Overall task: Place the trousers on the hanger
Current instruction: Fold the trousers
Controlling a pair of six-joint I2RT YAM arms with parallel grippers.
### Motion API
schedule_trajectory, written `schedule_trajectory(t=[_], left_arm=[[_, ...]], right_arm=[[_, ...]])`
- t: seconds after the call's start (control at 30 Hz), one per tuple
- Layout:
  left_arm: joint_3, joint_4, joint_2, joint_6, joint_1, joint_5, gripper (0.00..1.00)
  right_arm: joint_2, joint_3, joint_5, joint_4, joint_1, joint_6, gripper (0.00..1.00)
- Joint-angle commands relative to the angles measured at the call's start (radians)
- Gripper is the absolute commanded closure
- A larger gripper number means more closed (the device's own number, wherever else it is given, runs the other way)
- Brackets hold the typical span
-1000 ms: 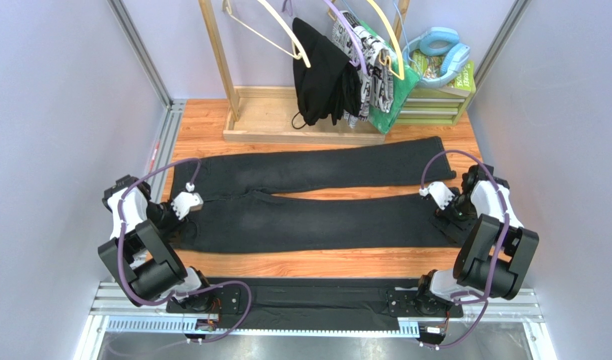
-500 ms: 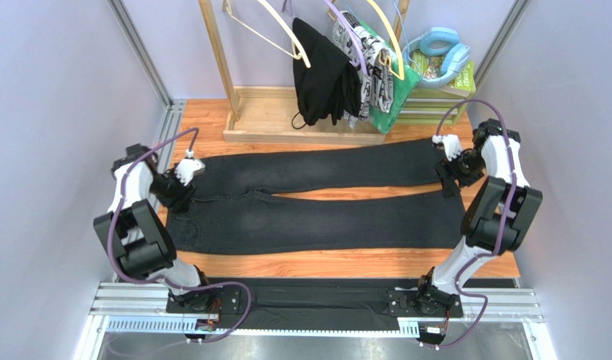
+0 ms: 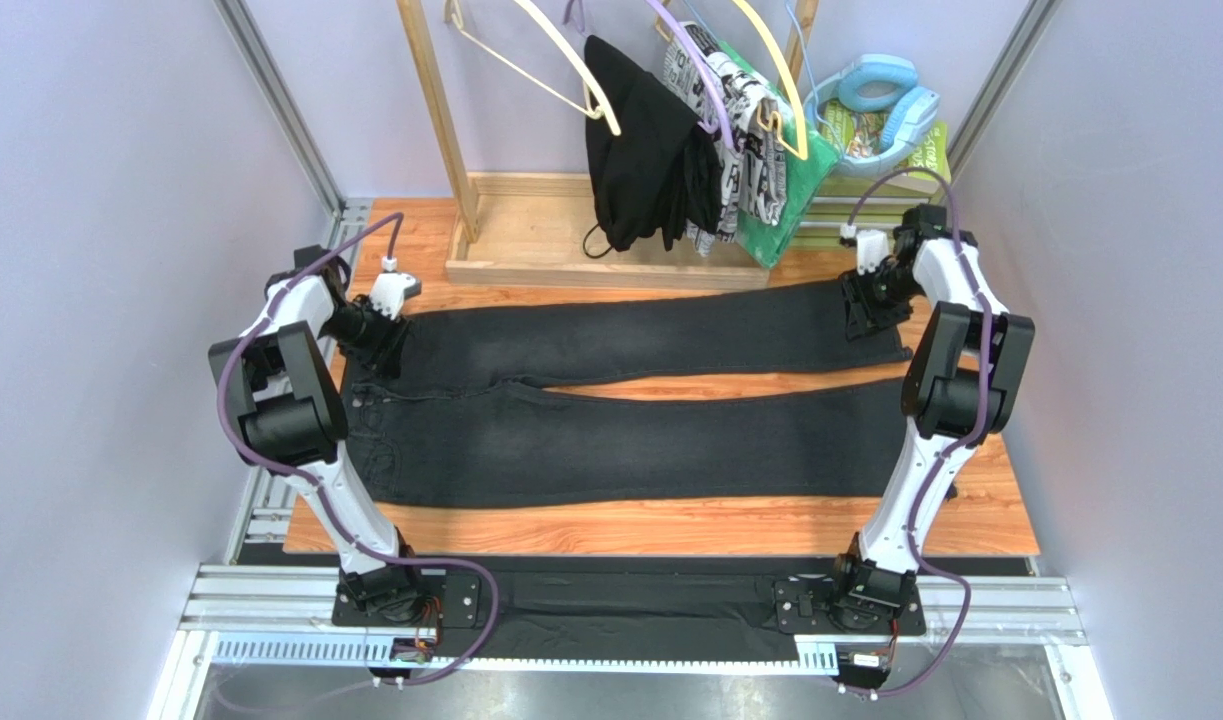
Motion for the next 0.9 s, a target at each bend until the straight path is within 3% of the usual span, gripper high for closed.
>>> schedule_trajectory(t=[0.0, 0.2, 0.4, 0.53, 0.6, 0.77, 0.8, 0.87], left_arm=[[0.067, -0.045, 0.089, 0.004, -0.007, -0.026, 0.45], [0.026, -0.098, 0.11, 0.089, -0.006, -0.051, 0.48], [-0.052, -0.192, 0.027, 0.206, -0.006, -0.039, 0.46], [0.082, -0.316, -0.032, 0.284, 0.013, 0.119, 0.36], [0.147, -0.349, -0.032, 0.289, 0.016, 0.168, 0.33], [0.329, -0.343, 0.036, 0.232, 0.016, 0.261, 0.29], [0.346, -0.333, 0.056, 0.223, 0.017, 0.28, 0.22], [0.379, -0.303, 0.071, 0.217, 0.016, 0.294, 0.21]], right_arm=[[0.02, -0.125, 0.104, 0.061, 0.005, -0.008, 0.59], [-0.083, -0.375, 0.158, 0.079, -0.015, -0.094, 0.6], [-0.199, -0.463, 0.129, -0.003, -0.051, -0.17, 0.58], [-0.205, -0.291, 0.032, -0.161, -0.099, -0.224, 0.36], [-0.158, -0.111, 0.008, -0.209, -0.12, -0.24, 0.27], [0.024, 0.225, -0.042, -0.307, -0.12, -0.257, 0.27], [0.047, 0.259, -0.046, -0.307, -0.119, -0.256, 0.27], [0.097, 0.301, -0.069, -0.289, -0.116, -0.26, 0.28]])
